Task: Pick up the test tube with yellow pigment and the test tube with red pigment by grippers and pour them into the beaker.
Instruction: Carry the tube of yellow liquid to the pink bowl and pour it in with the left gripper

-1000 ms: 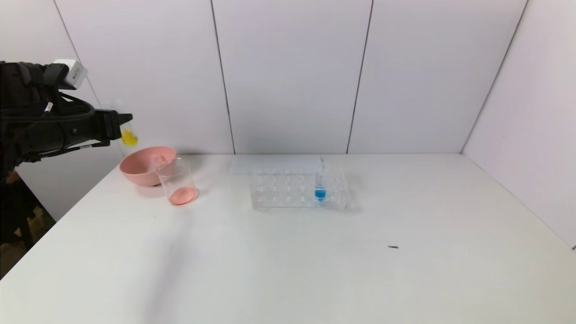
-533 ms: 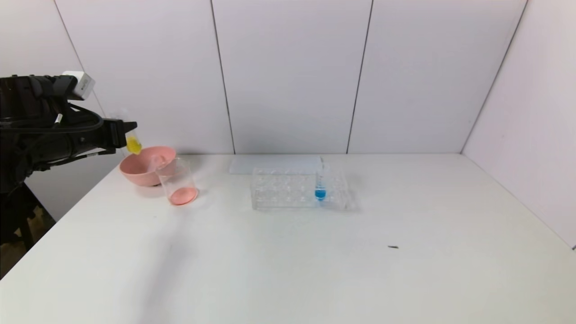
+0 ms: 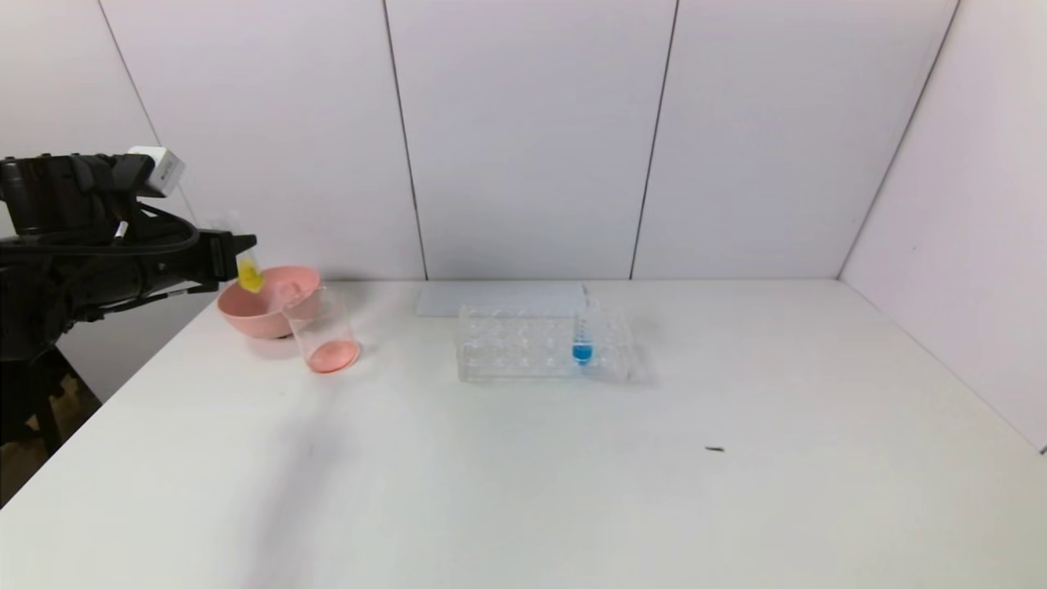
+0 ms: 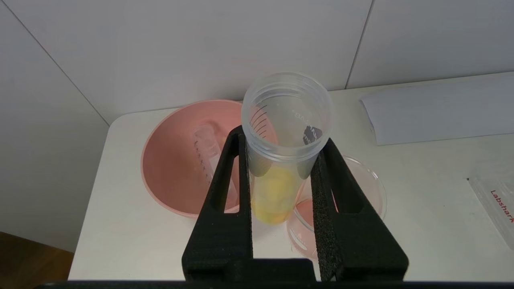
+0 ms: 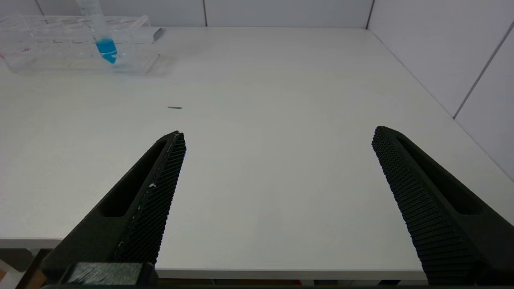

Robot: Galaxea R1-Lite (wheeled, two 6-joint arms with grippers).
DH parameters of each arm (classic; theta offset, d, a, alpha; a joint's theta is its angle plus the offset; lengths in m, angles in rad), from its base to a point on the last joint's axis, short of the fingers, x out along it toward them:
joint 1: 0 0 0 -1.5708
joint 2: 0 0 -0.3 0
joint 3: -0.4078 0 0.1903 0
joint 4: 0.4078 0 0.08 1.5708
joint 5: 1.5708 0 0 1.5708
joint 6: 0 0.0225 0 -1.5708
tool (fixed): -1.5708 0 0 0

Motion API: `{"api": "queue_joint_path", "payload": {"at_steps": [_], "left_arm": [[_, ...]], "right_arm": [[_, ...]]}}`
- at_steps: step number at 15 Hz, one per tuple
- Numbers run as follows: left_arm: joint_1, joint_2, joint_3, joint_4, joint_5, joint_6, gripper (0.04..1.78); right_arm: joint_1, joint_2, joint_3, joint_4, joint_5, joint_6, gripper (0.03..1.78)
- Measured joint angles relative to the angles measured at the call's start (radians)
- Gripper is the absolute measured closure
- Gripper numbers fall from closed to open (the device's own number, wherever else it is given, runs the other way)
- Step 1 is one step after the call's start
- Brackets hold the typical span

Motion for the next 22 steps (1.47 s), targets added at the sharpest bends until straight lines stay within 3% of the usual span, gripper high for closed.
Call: {"api": "queue_joint_path", "payload": {"at_steps": [22], "left_arm": [[0.017,0.077,0.014,-0.029,0.001,0.123,1.38]], "right_arm": [[0.0,0.0,0.0,0.0,0.0,0.0,0.11]]}}
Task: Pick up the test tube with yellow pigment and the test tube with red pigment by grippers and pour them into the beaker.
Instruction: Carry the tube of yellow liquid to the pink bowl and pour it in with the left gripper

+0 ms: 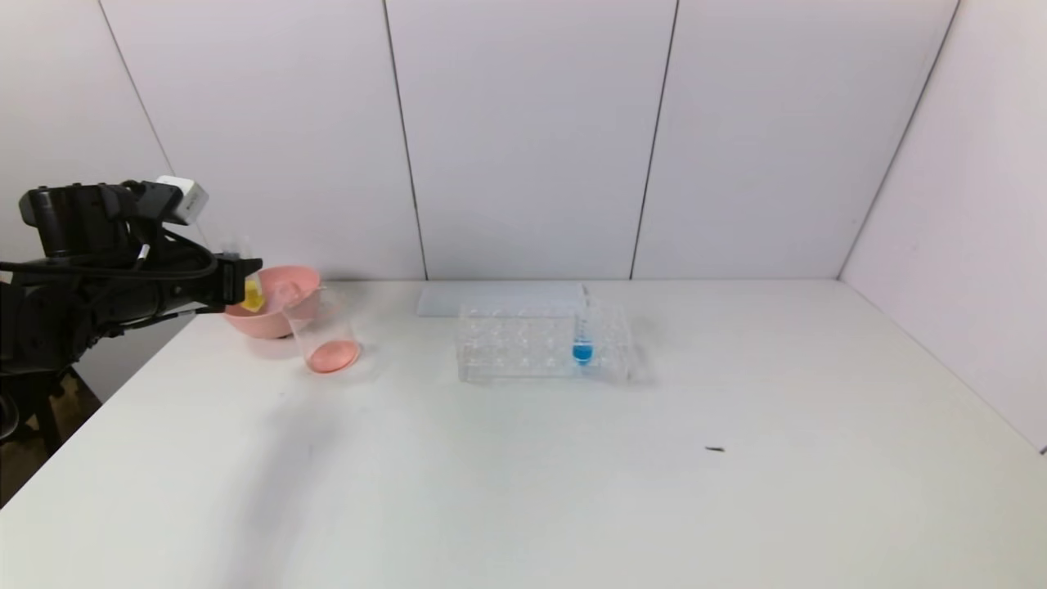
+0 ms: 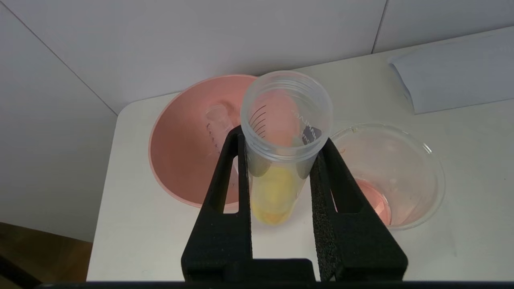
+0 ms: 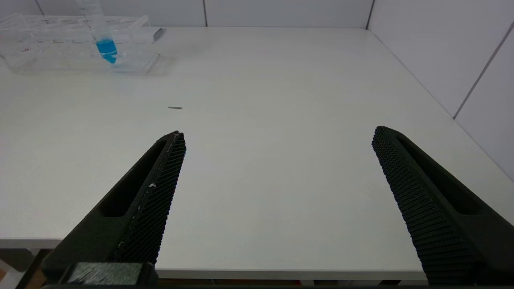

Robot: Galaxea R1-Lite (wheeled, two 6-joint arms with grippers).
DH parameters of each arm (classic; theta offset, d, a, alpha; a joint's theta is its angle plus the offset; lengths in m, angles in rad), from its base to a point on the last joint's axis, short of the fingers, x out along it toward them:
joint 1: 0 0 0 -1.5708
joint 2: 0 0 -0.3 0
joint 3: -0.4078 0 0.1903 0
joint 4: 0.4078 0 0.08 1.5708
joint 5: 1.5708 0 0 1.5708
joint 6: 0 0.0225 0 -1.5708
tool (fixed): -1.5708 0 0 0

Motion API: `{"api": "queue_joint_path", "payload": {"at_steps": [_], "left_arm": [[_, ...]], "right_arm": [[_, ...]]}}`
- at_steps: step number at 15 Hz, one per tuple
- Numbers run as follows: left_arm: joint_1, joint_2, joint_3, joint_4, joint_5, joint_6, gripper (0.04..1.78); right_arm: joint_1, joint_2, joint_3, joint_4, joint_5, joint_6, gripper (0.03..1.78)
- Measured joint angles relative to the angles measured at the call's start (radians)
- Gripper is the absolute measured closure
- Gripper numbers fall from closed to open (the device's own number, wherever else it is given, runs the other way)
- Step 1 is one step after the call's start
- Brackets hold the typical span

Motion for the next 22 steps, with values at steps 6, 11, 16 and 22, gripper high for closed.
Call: {"api": "queue_joint_path", "payload": {"at_steps": [6,11,16,22], "left_arm": [[0.01,0.008,-0.023,0.071,-0.003,0.122,1.38],[0.011,0.022,-0.062,0.154,-0.005,0.252,1.38],[0.012,0.02,-0.119,0.292,-0.005,0.358,1.38],[0.015,0.016,-0.181,0.422,-0.039,0.467,1.38]], "right_arm": [[0.0,0.0,0.0,0.0,0.0,0.0,0.11],[0.0,0.0,0.0,0.0,0.0,0.0,0.11],[0.0,0.0,0.0,0.0,0.0,0.0,0.11],[0.0,0.0,0.0,0.0,0.0,0.0,0.11]]}}
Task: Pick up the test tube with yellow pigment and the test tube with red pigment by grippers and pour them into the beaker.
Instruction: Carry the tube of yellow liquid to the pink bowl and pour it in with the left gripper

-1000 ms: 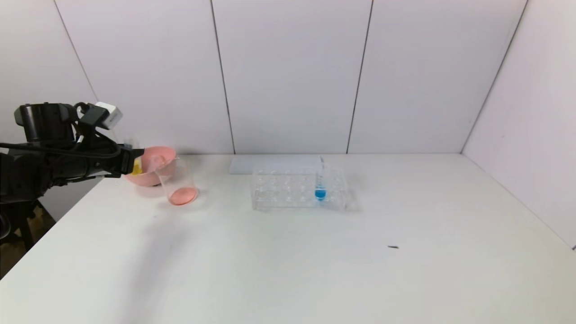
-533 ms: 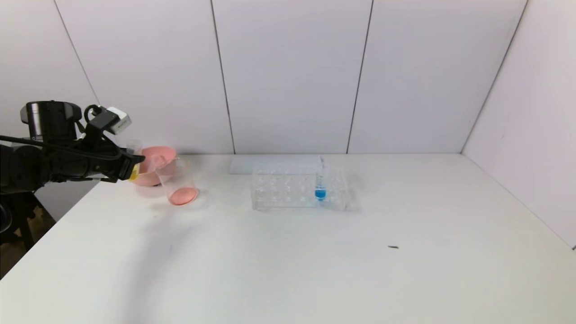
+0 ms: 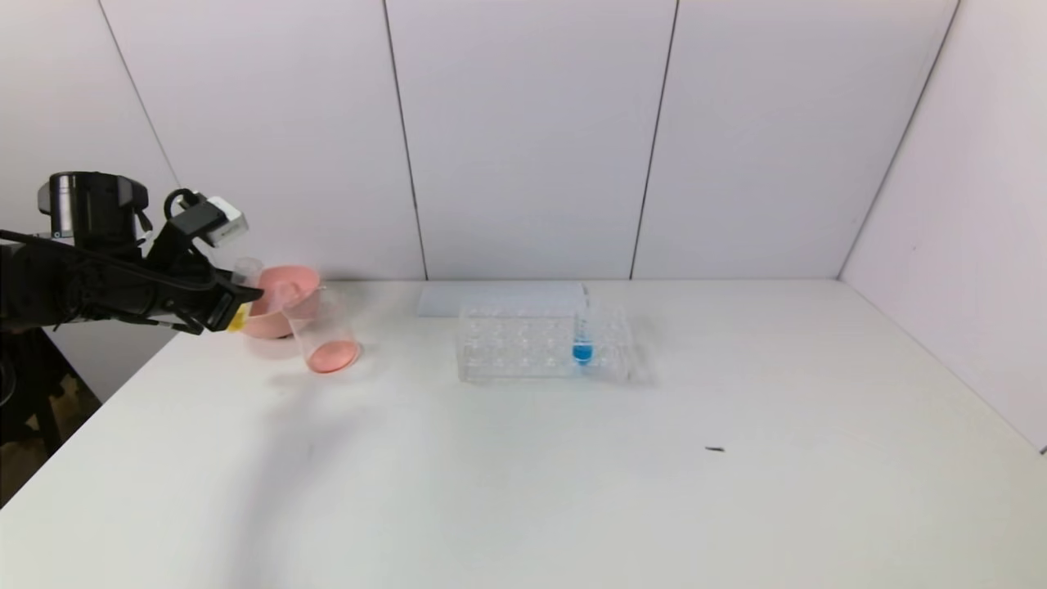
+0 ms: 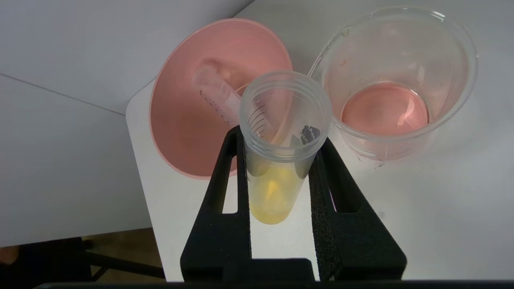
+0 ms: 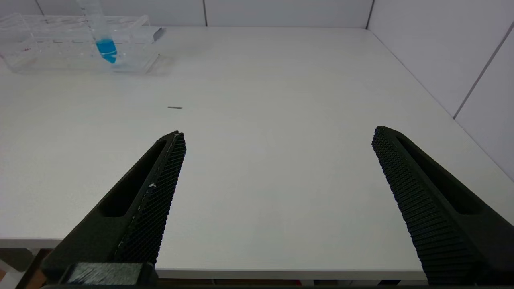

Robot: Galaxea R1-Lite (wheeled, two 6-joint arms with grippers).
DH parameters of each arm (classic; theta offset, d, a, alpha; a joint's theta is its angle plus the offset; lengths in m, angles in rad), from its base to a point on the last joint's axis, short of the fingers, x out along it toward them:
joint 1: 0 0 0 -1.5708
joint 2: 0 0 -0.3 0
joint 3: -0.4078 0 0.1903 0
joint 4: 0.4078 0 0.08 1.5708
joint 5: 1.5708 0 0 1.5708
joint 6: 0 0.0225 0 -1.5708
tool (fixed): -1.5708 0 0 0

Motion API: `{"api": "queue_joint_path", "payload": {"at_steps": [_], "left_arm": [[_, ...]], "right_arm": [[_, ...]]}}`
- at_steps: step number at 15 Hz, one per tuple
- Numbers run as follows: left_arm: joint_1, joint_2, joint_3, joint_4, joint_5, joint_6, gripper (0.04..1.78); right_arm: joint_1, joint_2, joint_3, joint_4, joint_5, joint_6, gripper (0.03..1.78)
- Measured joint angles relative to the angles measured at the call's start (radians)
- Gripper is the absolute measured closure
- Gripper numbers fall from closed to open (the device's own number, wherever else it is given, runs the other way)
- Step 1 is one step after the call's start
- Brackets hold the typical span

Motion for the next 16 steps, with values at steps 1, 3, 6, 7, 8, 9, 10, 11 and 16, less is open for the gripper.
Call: {"api": "queue_joint_path", "payload": {"at_steps": [1,3,6,7,8,9,10,11,16], "left_arm": [[0.003,0.0,-0.01,0.021,-0.018,0.021,1.38],[0.008,0.0,-0.035,0.076,-0.033,0.058,1.38],[0.013,0.001,-0.084,0.168,-0.035,0.125,1.38],[0.014,0.001,-0.103,0.203,-0.035,0.146,1.38],[0.016,0.002,-0.124,0.239,-0.035,0.159,1.38],[0.017,0.004,-0.144,0.266,-0.036,0.17,1.38],[0.019,0.004,-0.153,0.272,-0.037,0.186,1.38],[0.023,0.005,-0.162,0.274,-0.039,0.211,1.38],[0.028,0.005,-0.235,0.393,-0.041,0.308,1.38]], "right_arm": [[0.0,0.0,0.0,0.0,0.0,0.0,0.11],[0.0,0.0,0.0,0.0,0.0,0.0,0.11],[0.0,0.0,0.0,0.0,0.0,0.0,0.11],[0.0,0.0,0.0,0.0,0.0,0.0,0.11],[0.0,0.0,0.0,0.0,0.0,0.0,0.11],[0.0,0.0,0.0,0.0,0.0,0.0,0.11],[0.0,0.0,0.0,0.0,0.0,0.0,0.11],[0.0,0.0,0.0,0.0,0.0,0.0,0.11],[0.0,0.0,0.0,0.0,0.0,0.0,0.11]]}}
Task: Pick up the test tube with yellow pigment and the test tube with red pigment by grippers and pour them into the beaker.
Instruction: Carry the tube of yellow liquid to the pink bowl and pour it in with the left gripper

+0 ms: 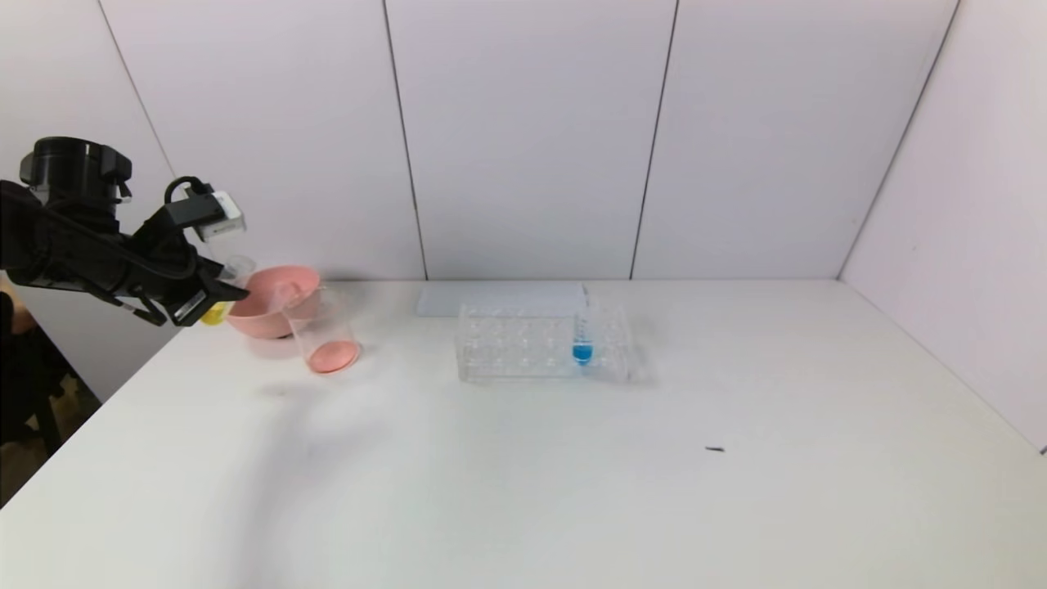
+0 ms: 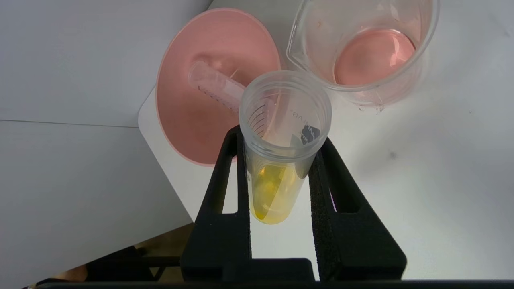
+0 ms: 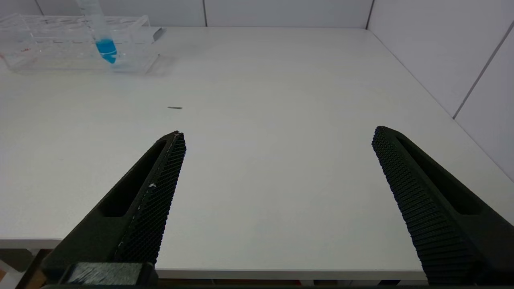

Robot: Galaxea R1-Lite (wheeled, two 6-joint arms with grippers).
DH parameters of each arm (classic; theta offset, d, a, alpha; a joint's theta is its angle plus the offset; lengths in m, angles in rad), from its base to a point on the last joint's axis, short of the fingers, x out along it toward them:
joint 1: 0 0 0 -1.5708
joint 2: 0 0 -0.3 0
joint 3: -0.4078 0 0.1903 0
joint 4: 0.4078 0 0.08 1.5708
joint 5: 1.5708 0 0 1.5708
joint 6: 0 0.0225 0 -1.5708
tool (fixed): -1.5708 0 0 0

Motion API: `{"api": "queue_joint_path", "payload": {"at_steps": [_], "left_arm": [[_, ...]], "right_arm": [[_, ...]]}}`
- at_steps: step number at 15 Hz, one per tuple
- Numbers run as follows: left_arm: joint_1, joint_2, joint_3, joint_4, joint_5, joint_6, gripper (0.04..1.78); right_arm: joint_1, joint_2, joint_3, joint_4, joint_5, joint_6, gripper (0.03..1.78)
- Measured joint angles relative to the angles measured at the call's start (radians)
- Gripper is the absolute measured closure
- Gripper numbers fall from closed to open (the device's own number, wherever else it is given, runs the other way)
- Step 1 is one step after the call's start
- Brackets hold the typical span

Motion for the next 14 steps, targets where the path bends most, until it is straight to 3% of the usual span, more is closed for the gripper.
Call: {"api": "queue_joint_path", "payload": {"at_steps": [8,14], "left_arm": [[0.004,0.02,-0.096,0.091,-0.005,0.139,1.38],[0.006,0.052,-0.146,0.15,-0.012,0.167,1.38]], "right_arm": [[0.0,0.0,0.0,0.0,0.0,0.0,0.11],[0.0,0.0,0.0,0.0,0.0,0.0,0.11]]}}
